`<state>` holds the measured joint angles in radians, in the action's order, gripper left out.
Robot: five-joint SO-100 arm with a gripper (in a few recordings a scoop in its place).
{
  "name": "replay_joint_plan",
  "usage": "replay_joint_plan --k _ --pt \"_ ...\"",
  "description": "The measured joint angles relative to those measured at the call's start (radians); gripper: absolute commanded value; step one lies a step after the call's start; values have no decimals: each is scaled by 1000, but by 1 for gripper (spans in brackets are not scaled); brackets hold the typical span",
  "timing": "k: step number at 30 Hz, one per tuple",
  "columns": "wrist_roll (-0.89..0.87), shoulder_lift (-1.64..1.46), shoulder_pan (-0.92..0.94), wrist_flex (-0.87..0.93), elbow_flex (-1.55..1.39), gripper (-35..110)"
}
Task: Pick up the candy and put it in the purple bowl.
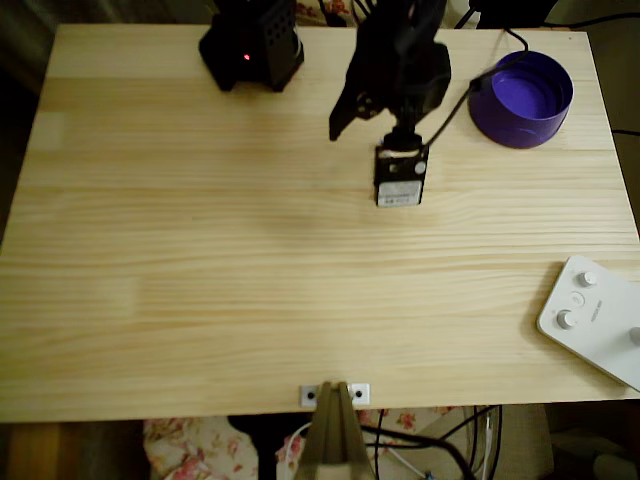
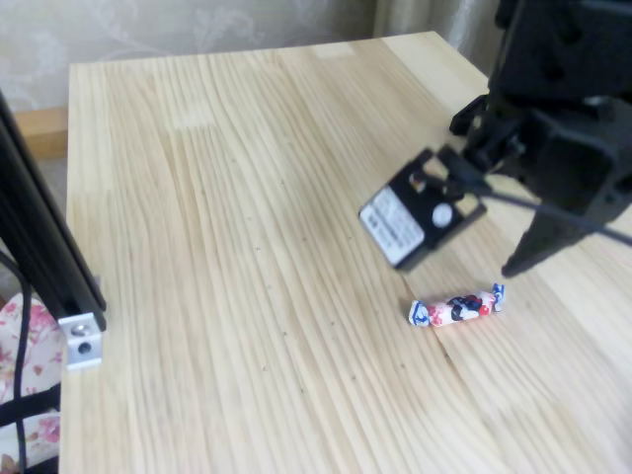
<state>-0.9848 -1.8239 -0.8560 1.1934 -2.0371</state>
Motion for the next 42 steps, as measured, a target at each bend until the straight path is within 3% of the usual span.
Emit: replay_joint_plan --k 24,42 --pt "-8 216 -28 -74 179 37" --pt "32 348 15 72 318 36"
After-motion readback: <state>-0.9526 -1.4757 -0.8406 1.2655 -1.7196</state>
